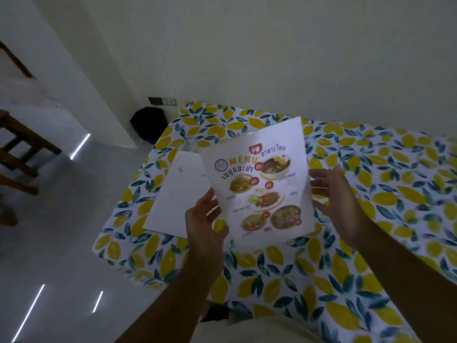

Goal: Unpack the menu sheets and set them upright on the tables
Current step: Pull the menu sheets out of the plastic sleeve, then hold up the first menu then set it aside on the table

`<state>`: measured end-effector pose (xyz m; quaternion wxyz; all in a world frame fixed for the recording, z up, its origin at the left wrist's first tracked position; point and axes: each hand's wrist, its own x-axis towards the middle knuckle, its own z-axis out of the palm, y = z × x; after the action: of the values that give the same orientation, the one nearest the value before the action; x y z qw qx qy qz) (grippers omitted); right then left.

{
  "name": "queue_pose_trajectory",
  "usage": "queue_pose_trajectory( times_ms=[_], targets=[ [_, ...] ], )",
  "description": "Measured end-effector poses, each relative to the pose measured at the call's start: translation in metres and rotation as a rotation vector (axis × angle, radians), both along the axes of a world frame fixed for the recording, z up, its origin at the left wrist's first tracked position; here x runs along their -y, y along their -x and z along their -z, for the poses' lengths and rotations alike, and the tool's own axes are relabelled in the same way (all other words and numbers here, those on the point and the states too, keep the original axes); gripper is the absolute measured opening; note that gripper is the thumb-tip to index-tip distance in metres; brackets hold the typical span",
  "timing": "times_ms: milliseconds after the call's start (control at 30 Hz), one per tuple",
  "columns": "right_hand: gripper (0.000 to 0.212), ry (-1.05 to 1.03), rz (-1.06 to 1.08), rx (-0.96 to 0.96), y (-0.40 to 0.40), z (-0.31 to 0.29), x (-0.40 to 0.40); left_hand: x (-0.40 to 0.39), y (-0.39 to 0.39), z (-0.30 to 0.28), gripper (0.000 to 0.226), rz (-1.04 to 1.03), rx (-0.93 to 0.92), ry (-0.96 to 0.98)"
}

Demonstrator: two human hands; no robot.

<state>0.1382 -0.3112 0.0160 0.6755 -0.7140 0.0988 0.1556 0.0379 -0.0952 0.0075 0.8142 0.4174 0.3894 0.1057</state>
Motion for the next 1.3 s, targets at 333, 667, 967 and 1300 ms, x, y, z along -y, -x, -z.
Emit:
queue_pose_trajectory(
  times_ms=[333,667,967,1300],
  targets=[
    [0.065,-0.138,0.281,0.166,0.073,0.057,0.068,0.065,-0.007,0.011,0.035,0.249,0.149,-0.262],
    [0.084,-0.103,0.386,0.220,0.091,0.065,0.063,0.043,-0.003,0.035,0.033,0.414,0.131,-0.267],
    [0.083,-0.110,0.476,0.253,0.095,0.067,0.069,0.051,-0.004,0.037,0.033,0.509,0.174,-0.218],
    [0.070,-0.093,0.493,0.263,0.097,0.071,0.093,0.071,-0.010,0.043,0.034,0.538,0.165,-0.200]
  ],
)
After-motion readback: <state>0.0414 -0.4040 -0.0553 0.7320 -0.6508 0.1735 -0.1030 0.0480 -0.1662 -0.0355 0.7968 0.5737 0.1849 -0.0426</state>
